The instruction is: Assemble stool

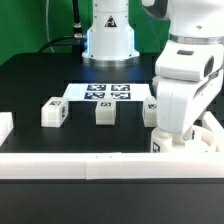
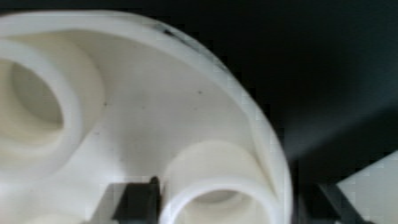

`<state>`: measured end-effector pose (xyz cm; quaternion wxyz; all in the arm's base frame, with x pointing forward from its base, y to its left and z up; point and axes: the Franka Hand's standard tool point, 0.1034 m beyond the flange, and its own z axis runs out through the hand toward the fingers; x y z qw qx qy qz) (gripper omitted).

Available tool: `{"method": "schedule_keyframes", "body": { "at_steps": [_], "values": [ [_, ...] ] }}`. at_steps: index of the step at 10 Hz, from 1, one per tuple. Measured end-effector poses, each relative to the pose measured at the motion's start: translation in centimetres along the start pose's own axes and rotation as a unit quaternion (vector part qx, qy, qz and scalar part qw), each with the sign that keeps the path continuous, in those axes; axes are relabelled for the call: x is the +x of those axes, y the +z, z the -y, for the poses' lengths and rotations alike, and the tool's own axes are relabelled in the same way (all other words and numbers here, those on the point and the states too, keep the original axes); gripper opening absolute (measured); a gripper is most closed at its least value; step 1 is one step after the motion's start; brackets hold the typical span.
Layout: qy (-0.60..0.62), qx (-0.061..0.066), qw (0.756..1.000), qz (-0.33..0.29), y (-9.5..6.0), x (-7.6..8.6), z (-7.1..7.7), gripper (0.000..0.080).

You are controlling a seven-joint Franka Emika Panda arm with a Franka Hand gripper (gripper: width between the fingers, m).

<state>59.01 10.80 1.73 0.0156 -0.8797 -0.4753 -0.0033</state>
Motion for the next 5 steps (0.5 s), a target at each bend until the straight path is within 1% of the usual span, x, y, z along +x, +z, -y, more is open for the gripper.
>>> {"method": "schedule_keyframes", "body": {
  "at_steps": [1,2,3,4,5],
  "values": [
    [0.0,0.0,1.0,0.0,0.0,0.0,0.0,0.0404],
    [0.0,0.0,1.0,0.0,0.0,0.0,0.0,0.054],
    [0.002,0.0,1.0,0.0,0.0,-0.1,-0.1,0.054],
    [0.008,-0.002,1.0,0.0,-0.5,-0.2,-0.2,0.0627],
    [0.012,-0.007,1.0,-0.003,-1.3,-0.1,-0.2,0.0643]
  ]
}}
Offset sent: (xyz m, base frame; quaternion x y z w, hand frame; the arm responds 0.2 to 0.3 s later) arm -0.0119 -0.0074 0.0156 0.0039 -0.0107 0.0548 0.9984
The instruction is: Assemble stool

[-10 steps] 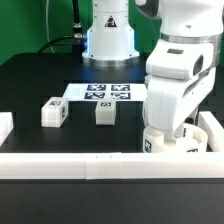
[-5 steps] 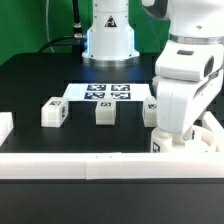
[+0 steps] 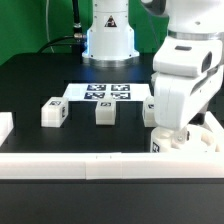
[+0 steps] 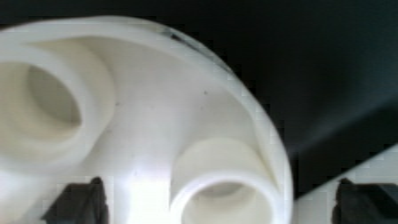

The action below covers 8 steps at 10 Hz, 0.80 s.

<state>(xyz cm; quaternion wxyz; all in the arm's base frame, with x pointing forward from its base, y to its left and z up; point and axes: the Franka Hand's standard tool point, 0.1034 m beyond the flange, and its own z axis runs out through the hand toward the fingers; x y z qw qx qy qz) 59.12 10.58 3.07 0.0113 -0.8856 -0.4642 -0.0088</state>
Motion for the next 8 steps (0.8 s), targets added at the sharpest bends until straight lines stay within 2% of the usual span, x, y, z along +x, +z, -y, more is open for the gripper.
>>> {"method": "schedule_keyframes", "body": {
  "at_steps": [4,6,8],
  "values": [
    [0.013,-0.011,1.0,-0.005,-3.7,-0.5,0.3,0.0649],
    [0.005,-0.012,1.0,0.001,-4.8,-3.3,0.1,0.0649],
    [-0.005,-0.014,1.0,0.001,-4.6,-6.4,0.4,0.0649]
  ]
}}
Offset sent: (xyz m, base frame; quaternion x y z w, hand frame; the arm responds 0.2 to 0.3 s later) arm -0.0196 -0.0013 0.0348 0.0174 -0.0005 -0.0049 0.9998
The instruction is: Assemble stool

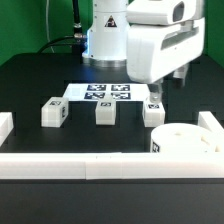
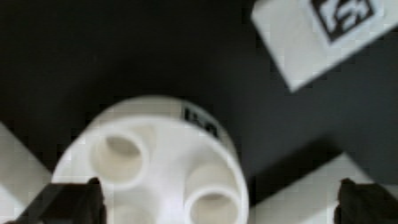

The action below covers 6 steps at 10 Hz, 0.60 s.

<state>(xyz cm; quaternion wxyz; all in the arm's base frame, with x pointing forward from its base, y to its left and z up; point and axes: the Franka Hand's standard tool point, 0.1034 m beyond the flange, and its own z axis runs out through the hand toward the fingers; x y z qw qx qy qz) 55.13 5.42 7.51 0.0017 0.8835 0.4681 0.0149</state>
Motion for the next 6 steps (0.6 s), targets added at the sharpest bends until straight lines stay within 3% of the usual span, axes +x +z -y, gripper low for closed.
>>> {"method": "schedule_keyframes", "body": {
  "at_steps": [1,5,6],
  "values": [
    [0.012,0.002,1.0,0.002,0.41,-0.89,0.05,0.0649],
    [0.085,0.003,0.996,0.001,0.42,-0.61,0.14,0.0649],
    [0.152,0.006,0.988,-0.002,0.68,-0.99,-0.06,0.0649]
  ]
}}
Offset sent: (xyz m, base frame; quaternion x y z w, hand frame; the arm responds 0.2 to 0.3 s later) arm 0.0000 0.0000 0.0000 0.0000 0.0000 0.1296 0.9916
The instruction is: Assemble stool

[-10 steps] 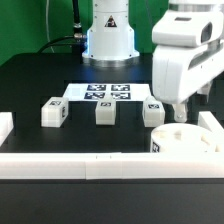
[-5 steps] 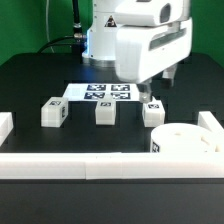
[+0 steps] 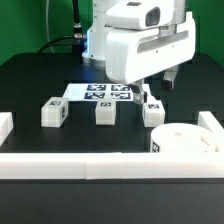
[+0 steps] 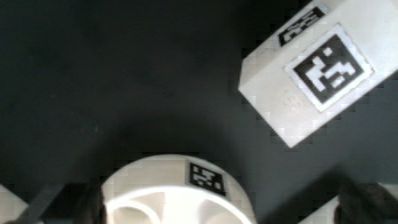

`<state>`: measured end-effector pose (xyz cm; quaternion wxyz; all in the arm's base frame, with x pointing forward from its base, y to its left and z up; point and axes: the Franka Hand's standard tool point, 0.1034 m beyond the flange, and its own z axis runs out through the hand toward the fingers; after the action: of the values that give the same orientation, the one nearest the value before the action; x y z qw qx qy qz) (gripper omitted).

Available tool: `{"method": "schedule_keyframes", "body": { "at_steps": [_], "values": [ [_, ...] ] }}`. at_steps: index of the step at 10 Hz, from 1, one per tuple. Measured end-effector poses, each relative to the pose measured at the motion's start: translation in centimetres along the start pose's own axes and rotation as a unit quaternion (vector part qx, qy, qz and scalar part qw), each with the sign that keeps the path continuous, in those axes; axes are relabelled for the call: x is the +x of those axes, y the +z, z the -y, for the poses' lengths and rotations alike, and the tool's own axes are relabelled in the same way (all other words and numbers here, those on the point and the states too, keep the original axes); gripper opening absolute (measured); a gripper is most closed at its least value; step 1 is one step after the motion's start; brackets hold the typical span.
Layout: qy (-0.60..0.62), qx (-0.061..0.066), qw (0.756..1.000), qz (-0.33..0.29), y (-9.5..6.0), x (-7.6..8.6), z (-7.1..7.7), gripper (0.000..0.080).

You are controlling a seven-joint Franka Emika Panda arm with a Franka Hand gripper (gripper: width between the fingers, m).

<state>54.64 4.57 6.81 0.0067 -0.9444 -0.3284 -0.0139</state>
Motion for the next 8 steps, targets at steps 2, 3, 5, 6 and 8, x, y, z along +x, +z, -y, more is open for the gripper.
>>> {"method": "schedule_keyframes", "body": {
  "at_steps": [2,3,5,6,8],
  "values": [
    [0.18,-0.001,0.984,-0.015,0.7,-0.9,-0.2,0.0649],
    [0.232,0.003,0.973,-0.012,1.1,-1.1,0.2,0.0649],
    [0.291,0.011,0.957,-0.014,1.2,-0.9,0.4,0.0649],
    [0.345,0.018,0.938,-0.015,1.2,-0.7,0.6,0.0649],
    [0.402,0.025,0.915,-0.012,1.5,-0.6,1.1,0.0649]
  ]
}}
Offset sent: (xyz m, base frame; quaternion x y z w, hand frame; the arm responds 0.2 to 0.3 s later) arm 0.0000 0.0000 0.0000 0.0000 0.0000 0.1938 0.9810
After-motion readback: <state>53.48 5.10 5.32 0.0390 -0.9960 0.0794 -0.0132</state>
